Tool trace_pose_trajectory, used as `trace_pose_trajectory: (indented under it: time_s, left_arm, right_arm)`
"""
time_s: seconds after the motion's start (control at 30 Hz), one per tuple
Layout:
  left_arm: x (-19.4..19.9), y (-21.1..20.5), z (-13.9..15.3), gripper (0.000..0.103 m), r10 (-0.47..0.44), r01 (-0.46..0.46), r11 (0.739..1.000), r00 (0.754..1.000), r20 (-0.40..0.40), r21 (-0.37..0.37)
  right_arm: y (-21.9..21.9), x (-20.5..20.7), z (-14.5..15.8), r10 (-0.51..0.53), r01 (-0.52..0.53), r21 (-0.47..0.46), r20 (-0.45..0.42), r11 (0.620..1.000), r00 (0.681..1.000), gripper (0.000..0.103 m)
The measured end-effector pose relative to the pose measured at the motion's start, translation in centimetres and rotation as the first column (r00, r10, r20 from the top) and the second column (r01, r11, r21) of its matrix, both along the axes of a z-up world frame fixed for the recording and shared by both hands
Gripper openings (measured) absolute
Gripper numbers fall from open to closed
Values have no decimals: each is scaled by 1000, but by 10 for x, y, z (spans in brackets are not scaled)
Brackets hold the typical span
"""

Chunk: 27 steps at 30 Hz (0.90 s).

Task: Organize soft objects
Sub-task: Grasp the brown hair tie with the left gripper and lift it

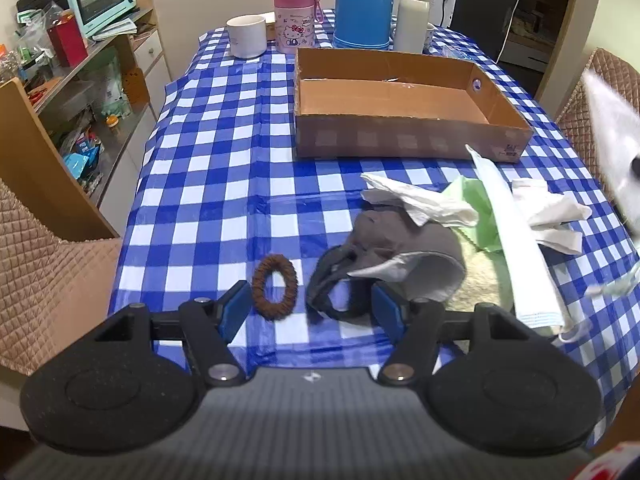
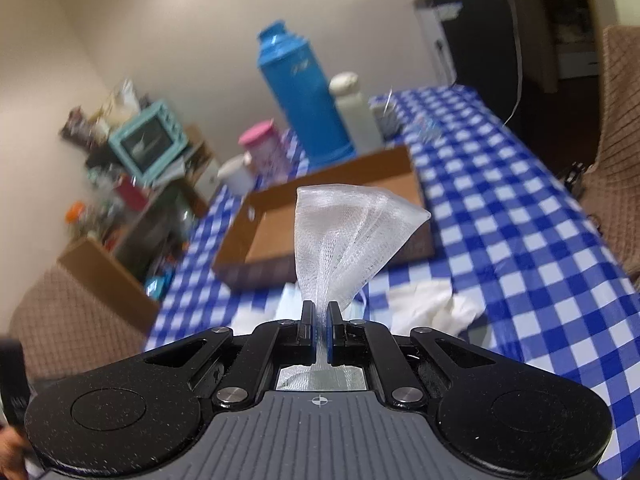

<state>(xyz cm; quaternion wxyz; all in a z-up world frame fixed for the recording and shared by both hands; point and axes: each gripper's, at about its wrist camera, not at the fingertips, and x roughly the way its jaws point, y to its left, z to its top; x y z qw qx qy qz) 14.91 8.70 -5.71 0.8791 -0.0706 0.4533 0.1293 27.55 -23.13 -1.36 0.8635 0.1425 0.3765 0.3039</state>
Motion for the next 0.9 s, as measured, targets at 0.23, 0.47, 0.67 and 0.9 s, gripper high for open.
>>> trace_pose_trajectory:
  time_s: [0.23, 0.47, 0.67, 0.9]
  left_arm:
    - [6, 21, -9, 64, -36, 37, 999, 999, -7, 12]
    - [17, 42, -34, 64, -61, 63, 998, 997, -50, 29]
    - [31, 54, -60, 58, -87, 87, 996, 992, -92, -11]
    - [44, 55, -78, 47, -121, 118, 992, 985, -124, -34]
  right_arm:
    - [7, 0, 21, -102, 104, -12, 87, 995, 991, 5]
    - [23, 13, -1, -154, 156, -111, 32, 981, 988, 5]
    - [27, 20, -14, -178, 179, -149, 20, 972, 984, 5]
    - [27, 31, -14, -195, 196, -167, 21, 966, 981, 5]
